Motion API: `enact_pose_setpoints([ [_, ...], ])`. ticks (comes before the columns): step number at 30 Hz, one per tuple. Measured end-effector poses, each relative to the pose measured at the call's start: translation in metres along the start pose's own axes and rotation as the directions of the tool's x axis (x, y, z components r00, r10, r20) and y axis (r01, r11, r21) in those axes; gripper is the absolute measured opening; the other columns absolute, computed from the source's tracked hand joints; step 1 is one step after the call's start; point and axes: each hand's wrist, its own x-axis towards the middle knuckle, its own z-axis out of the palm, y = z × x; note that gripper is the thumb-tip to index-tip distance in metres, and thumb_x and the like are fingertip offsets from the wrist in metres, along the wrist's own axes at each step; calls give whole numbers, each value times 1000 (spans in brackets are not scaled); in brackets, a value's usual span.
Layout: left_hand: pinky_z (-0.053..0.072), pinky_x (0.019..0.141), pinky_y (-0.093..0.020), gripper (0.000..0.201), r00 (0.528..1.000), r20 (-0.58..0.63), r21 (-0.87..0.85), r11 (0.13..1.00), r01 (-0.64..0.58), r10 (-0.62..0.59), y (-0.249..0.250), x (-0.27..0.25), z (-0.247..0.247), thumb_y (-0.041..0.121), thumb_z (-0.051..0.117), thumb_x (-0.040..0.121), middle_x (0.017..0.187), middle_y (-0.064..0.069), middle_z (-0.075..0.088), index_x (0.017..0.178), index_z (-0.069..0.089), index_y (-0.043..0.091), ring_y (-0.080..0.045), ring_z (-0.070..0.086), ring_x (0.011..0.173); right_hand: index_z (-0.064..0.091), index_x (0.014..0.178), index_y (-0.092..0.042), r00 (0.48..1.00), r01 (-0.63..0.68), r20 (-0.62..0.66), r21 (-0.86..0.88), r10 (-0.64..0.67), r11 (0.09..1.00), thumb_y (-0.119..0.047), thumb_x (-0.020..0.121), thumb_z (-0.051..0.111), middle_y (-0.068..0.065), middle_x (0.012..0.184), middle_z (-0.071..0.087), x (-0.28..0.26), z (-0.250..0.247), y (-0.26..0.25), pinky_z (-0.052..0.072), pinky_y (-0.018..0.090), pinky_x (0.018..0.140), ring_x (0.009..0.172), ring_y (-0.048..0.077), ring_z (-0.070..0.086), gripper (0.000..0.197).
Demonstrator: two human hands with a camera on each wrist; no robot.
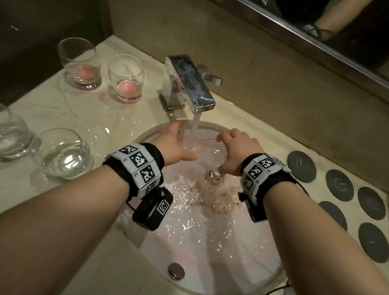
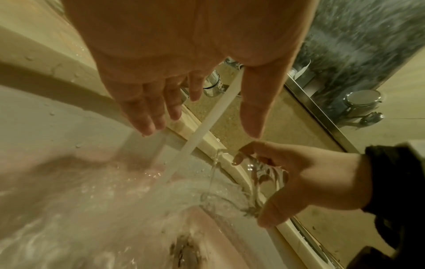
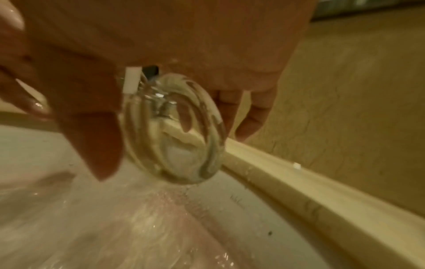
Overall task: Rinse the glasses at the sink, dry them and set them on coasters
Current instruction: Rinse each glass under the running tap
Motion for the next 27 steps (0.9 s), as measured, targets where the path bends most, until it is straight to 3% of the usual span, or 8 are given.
enact_pose_setpoints([
  [3,37,106,-44,104,1000,-9,-4,1000,11,-11,-2,-1,3,23,81,71,149,-8,30,149,13,20,-25,36,133,35,137,-26,998,-52,-43,-72,49,996,-39,69,74,4,126,42,-3,-3,4,38,40,93,115,24,44,79],
  [6,37,106,-46,111,1000,-7,0,1000,21,-21,-4,-2,3,25,84,67,149,-9,28,149,10,23,-26,35,133,34,135,-23,994,-92,-34,270,105,958,-31,68,79,2,124,45,-7,0,4,44,36,90,108,23,51,82],
  [8,36,107,-43,111,1000,2,8,1000,12,-12,-5,-4,2,25,84,67,149,-9,28,149,9,24,-25,35,133,32,135,-19,992,-103,-10,532,128,840,-25,68,82,1,119,46,-9,6,-2,44,30,81,99,20,53,84],
  [11,34,108,-38,113,1000,-9,38,999,3,-3,-7,-3,-2,26,84,66,151,-8,27,149,9,22,-24,36,133,30,135,-18,991,-95,2,703,132,705,-23,70,82,0,120,49,-4,16,-15,46,31,83,102,19,55,84],
  [13,35,106,-33,114,1000,-22,70,998,7,-5,-9,-2,-6,27,85,64,150,-7,30,150,10,20,-23,38,133,30,134,-18,993,-76,-7,744,121,664,-21,69,82,2,120,50,3,21,-24,47,31,82,101,20,55,83],
  [19,36,108,-42,117,1000,-9,63,998,5,-4,-10,2,-12,28,86,60,149,-5,33,149,13,19,-24,39,132,29,133,-12,995,-40,-26,793,99,607,-15,67,83,0,113,51,14,26,-35,46,29,82,102,17,54,85],
  [23,38,106,-41,117,1000,3,74,997,-10,10,-9,2,-12,30,87,57,146,-4,37,149,15,22,-24,44,127,30,132,-13,996,-45,-10,817,92,576,-13,65,84,0,115,52,15,26,-34,50,36,91,106,19,55,86],
  [27,39,104,-38,115,1000,11,102,995,-7,6,-8,3,-12,31,85,60,142,-1,40,149,13,22,-22,44,126,30,133,-15,997,-50,4,820,82,570,-13,68,83,-3,112,51,11,25,-33,44,26,81,102,15,53,84],
])
